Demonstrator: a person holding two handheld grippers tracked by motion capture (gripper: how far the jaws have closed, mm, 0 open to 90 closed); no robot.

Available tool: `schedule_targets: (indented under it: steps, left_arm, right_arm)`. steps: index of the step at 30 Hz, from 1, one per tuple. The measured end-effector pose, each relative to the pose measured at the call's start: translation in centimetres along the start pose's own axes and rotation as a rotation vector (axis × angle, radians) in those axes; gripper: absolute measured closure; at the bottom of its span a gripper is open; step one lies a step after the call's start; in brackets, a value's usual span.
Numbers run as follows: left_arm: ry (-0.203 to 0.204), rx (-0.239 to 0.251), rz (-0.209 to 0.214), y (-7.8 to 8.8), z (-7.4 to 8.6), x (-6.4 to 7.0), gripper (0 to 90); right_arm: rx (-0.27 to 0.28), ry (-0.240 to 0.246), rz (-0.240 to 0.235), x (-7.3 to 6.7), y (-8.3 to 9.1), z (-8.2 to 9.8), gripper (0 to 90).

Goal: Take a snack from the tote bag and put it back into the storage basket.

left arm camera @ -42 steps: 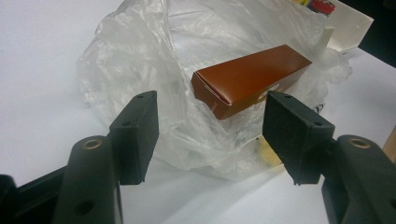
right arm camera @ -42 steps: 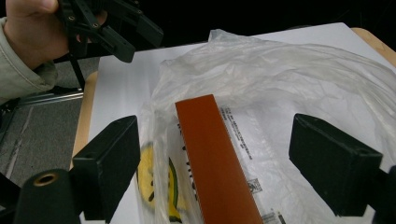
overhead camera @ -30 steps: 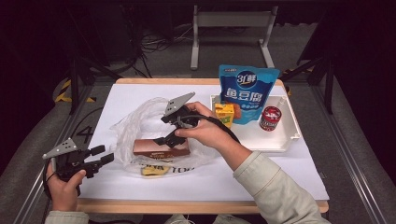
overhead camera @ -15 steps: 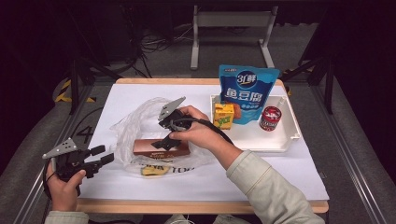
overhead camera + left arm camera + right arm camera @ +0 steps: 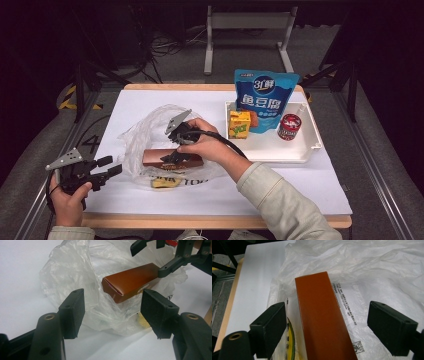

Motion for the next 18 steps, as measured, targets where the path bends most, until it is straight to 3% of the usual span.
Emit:
schedule_targets:
  steps: [18]
  left_arm:
    - [0.004, -0.001, -0.001, 0.0, 0.0, 0.0, 36.9]
  right_arm:
    - [-0.08, 0.011, -0.02, 0.6, -1.6, 2.4, 13.6]
Point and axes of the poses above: each handheld gripper's, and its own axes: y roughly backward along the jaws, z roughly out of its underside, x roughly to its right, the point moved 4 cm from there along -y, roughly forward along the jaws, and after that the axes turned 9 degrees about z, right-handed, at the moved point
